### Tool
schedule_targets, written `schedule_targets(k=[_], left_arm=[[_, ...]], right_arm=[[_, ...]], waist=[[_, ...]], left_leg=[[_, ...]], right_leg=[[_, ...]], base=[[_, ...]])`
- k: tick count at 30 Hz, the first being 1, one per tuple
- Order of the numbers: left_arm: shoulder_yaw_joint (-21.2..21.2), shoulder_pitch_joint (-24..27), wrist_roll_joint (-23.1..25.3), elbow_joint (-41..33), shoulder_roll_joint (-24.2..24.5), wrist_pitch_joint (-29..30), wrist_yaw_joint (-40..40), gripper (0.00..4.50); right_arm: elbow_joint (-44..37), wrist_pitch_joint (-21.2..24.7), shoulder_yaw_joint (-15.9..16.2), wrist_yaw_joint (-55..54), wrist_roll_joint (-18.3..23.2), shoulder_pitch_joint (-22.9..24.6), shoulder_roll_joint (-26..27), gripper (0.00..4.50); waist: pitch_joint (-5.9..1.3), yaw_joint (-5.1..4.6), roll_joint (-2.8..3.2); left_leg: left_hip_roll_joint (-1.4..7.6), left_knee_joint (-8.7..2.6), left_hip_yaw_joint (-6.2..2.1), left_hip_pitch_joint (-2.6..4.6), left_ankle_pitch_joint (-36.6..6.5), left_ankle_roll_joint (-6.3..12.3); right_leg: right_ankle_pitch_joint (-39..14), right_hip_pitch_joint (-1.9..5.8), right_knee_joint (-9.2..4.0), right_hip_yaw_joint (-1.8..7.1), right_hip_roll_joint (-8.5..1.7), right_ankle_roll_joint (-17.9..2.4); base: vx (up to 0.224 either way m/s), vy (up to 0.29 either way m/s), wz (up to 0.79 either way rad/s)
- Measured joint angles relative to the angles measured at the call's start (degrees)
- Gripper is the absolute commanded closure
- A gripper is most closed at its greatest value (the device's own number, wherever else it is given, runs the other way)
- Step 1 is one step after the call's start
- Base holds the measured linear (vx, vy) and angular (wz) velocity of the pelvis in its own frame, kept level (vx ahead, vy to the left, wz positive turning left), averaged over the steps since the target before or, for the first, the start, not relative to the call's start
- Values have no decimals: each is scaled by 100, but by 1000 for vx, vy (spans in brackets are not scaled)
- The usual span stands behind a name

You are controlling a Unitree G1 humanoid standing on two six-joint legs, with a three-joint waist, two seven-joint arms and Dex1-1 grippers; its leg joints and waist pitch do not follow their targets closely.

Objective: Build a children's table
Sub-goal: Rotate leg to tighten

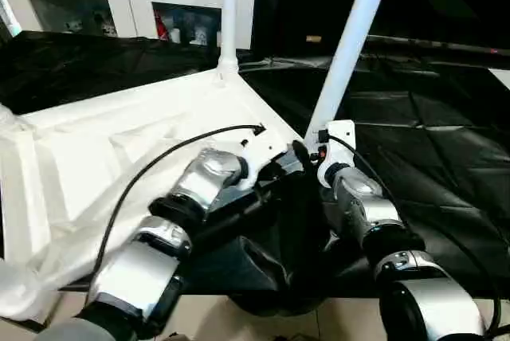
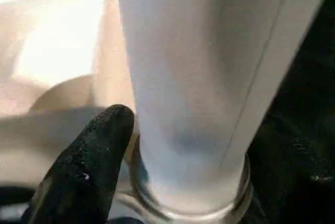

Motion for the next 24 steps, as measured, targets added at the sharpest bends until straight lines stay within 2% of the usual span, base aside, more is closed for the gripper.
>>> schedule_targets(k=[5, 8, 13, 14, 16, 19, 24], left_arm=[[-44, 162, -167, -231, 469, -459, -1052, 450], [-47, 232, -220, -355, 599, -546, -1426, 450], [-45, 322, -355, -451, 811, -597, -1941, 450], [-44, 347, -361, -484, 823, -597, -2005, 450], [-47, 363, -362, -504, 824, -598, -2043, 450], [-48, 382, -361, -541, 829, -596, -2045, 450], [-43, 421, -371, -614, 851, -574, -2079, 450]], right_arm=[[-551, -277, 565, 1658, -143, 377, -669, 110], [-886, -328, 765, 2381, -162, 529, -968, 110], [-1161, -258, 873, 3217, -35, 652, -1204, 110], [-1178, -227, 879, 3320, -20, 657, -1220, 125], [-1180, -206, 881, 3401, 10, 657, -1222, 125], [-1180, -171, 880, 3450, 64, 657, -1217, 160], [-1262, -19, 865, 3521, 156, 679, -1215, 182]], waist=[[8, 46, 21], [8, 44, 31], [9, 42, 31], [9, 49, 32], [9, 55, 32], [11, 53, 30], [11, 53, 30]], left_leg=[[6, -9, 3, -11, 1, 0], [3, 5, 11, -22, -3, 3], [7, 4, 18, -15, -6, 9], [7, 5, 18, -13, -5, 8], [7, 8, 18, -12, -5, 8], [7, 10, 19, -12, -5, 7], [7, 5, 19, -10, -5, 7]], right_leg=[[5, -5, 1, -4, 2, -10], [-7, -5, -4, 5, -1, -9], [-12, -6, 1, 5, -1, -13], [-12, -6, 3, 5, -1, -13], [-12, -5, 4, 6, -1, -14], [-12, -4, 4, 8, -1, -14], [-15, -4, 4, 7, -1, -10]], base=[[0, 0, 0], [0, 0, 0], [0, 0, 0], [0, 0, 0], [0, 0, 0], [0, 0, 0], [0, 0, 0]])
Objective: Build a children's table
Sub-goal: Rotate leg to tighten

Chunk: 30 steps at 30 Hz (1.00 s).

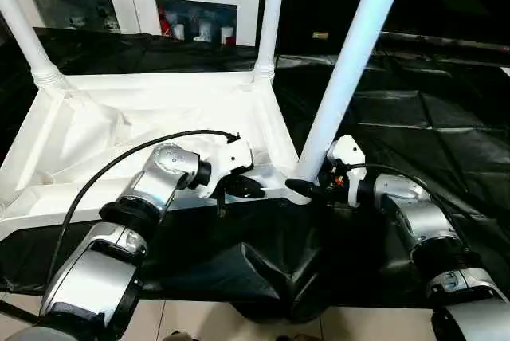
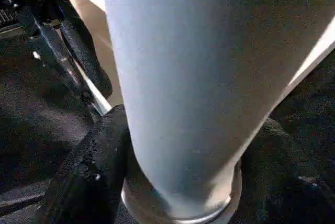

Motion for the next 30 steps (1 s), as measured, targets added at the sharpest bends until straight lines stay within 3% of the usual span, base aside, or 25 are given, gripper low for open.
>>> schedule_targets(k=[8, 17, 20, 26, 28, 30], left_arm=[[3, -16, 87, 74, -137, 121, 432, 450], [108, -373, 313, 601, -1118, 856, 2383, 450], [102, -385, 396, 647, -1259, 888, 2616, 450], [92, -389, 442, 698, -1254, 781, 2658, 450], [92, -389, 440, 692, -1238, 764, 2608, 450], [81, -375, 419, 671, -1170, 688, 2490, 450]], right_arm=[[-105, 78, -194, -631, 39, 223, 272, 187], [466, 454, -1011, -3955, -30, -176, 1342, 188], [653, 493, -1061, -4515, -63, -369, 1504, 188], [809, 358, -1025, -4634, -268, -457, 1542, 188], [812, 300, -1025, -4559, -264, -436, 1520, 119], [798, 223, -947, -4133, -254, -399, 1370, 117]], waist=[[-4, -3, 3], [-26, -74, 33], [-32, -90, 43], [-39, -102, 53], [-40, -101, 53], [-39, -90, 50]], left_leg=[[-4, 17, 1, 19, 0, 0], [-31, 31, -7, 28, 0, 1], [-32, 31, -14, 27, 0, 2], [-32, 21, -19, 19, -1, 3], [-34, 13, -17, 17, -1, 4], [-35, 12, -16, 15, -1, 4]], right_leg=[[-7, 21, -2, 7, -3, 14], [-14, 27, -15, -3, -35, 25], [-15, 28, -30, -13, -35, 27], [-15, 31, -84, -24, -35, 28], [-15, 30, -98, -24, -35, 28], [-15, 29, -99, -22, -36, 28]], base=[[0, 0, 0], [0, 0, 0], [0, 0, 0], [0, 0, 0], [0, 0, 0], [0, 0, 0]])
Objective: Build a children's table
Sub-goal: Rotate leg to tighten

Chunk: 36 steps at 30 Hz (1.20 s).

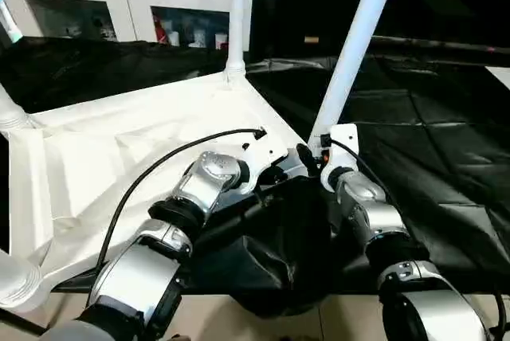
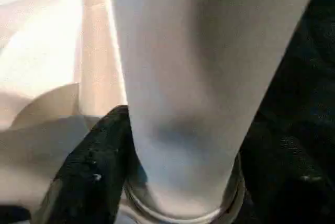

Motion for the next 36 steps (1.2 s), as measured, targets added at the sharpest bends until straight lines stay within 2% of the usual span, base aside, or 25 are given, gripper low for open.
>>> schedule_targets(k=[2, 8, 11, 18, 25, 36], left_arm=[[0, 37, -11, -55, 85, -78, -175, 450], [-28, 148, -101, -231, 465, -452, -930, 450], [-42, 162, -159, -303, 619, -563, -1322, 450], [-79, 162, -179, -300, 732, -768, -1559, 450], [-79, 191, -229, -301, 781, -865, -1786, 450], [-95, 197, -229, -294, 794, -936, -1845, 450]], right_arm=[[-28, -64, 88, 527, 16, 94, -182, 88], [-460, -24, 417, 2419, 123, 397, -994, 88], [-858, -44, 551, 3443, 290, 592, -1567, 88], [-1126, -96, 564, 4470, 336, 651, -2354, 88], [-1597, 61, 502, 4960, 677, 963, -2526, 88], [-1621, 24, 504, 4502, 664, 819, -2197, 88]], waist=[[0, 16, 0], [2, 59, -1], [5, 124, 6], [7, 170, 2], [9, 181, 4], [8, 181, 6]], left_leg=[[0, -14, 1, 0, 0, 0], [3, -31, 8, 3, 0, -1], [12, -30, 15, -13, 1, -1], [16, -22, 22, -21, 3, 29], [19, -16, 23, -20, 2, 27], [19, -14, 22, -22, -8, 11]], right_leg=[[2, -3, 0, 0, 0, 1], [49, -11, 53, 3, -1, 4], [21, -34, 91, 2, -1, 11], [5, -39, 92, 0, -1, -3], [5, -38, 95, -1, 0, -3], [6, -38, 95, -1, 0, -3]], base=[[0, 0, 0], [0, 0, 0], [0, 0, 0], [0, 0, 0], [0, 0, 0], [0, 0, 0]])
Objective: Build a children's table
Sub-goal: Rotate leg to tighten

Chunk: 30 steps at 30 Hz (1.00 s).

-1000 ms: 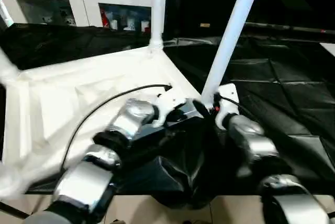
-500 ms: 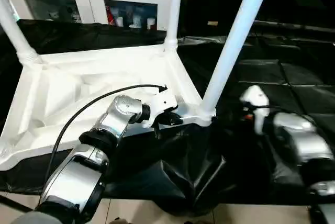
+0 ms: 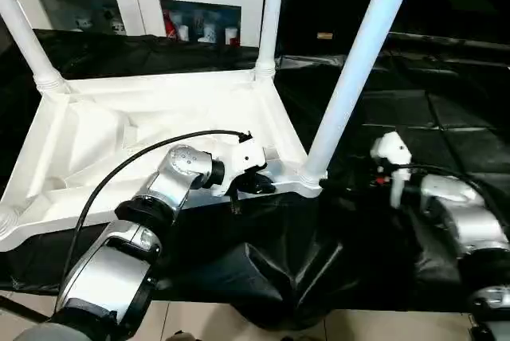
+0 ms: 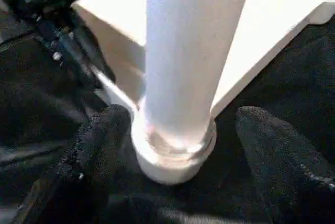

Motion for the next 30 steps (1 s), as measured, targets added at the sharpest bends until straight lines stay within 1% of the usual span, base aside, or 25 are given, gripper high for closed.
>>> schedule_targets(k=[4, 7, 8, 9, 11, 14, 17, 19, 23, 24, 30], left_arm=[[-4, 0, -2, -1, 0, -5, -31, 450], [1, 1, -7, 0, 14, -5, -41, 450], [1, 1, -7, 0, 16, -5, -41, 450], [-1, 2, -7, 0, 15, -5, -50, 450], [-2, 2, -7, -1, 16, -6, -95, 450], [-3, 2, -6, -1, 24, -6, -103, 450], [-2, 2, -6, -2, 39, -6, -105, 450], [-2, 2, -6, -2, 41, -6, -104, 450], [-1, 2, -6, -2, 50, -6, -107, 450], [-1, 2, -6, -2, 54, -6, -107, 450], [10, 14, -16, -2, 53, -5, -105, 450]], right_arm=[[12, 0, 20, -63, -31, -43, 60, 88], [166, 13, 60, -83, -30, -96, 219, 88], [198, 16, 90, -85, -29, -122, 275, 112], [225, 16, 113, -83, -29, -141, 287, 112], [329, 17, 125, -88, -32, -234, 305, 127], [359, 0, 127, -121, -40, -287, 314, 160], [464, -13, 127, -139, -83, -289, 347, 166], [549, -54, 135, -144, -125, -296, 369, 196], [582, -81, 158, -154, -163, -300, 376, 214], [582, -82, 159, -154, -163, -300, 376, 239], [593, -81, 152, -222, -163, -299, 449, 254]], waist=[[0, 4, 0], [0, 4, 0], [0, 4, 0], [0, 5, 0], [0, 11, 0], [0, 14, 0], [0, 14, 0], [0, 12, 0], [0, 13, 0], [0, 13, 0], [0, 12, 0]], left_leg=[[1, -1, 0, 0, 0, 0], [1, 0, 0, 1, 0, 0], [1, 1, 0, 1, 0, 0], [1, 2, 0, 1, 0, 0], [1, 4, 0, 0, 0, 0], [1, 4, 0, 0, 0, 0], [1, 4, 0, 0, 0, 0], [1, 5, 0, 0, 0, 0], [1, 5, 0, 0, 0, 0], [2, 5, 1, 0, 0, 0], [2, 6, 0, 2, 1, -1]], right_leg=[[0, 0, 0, -1, 0, 0], [0, 0, 3, -1, 0, -1], [1, 0, 4, -1, 0, -2], [1, 0, 4, 0, 0, -2], [2, 0, 3, 0, 0, -3], [2, 0, 4, 0, 0, -3], [2, 0, 5, 0, 0, -3], [2, 0, 5, 0, 0, -4], [2, 0, 5, 0, 0, -4], [3, 0, 6, 0, 0, -4], [3, 0, 10, 0, 0, -5]], base=[[0, 0, 0], [0, 0, 0], [0, 0, 0], [0, 0, 0], [0, 0, 0], [0, 0, 0], [0, 0, 0], [0, 0, 0], [0, 0, 0], [0, 0, 0], [0, 0, 0]])
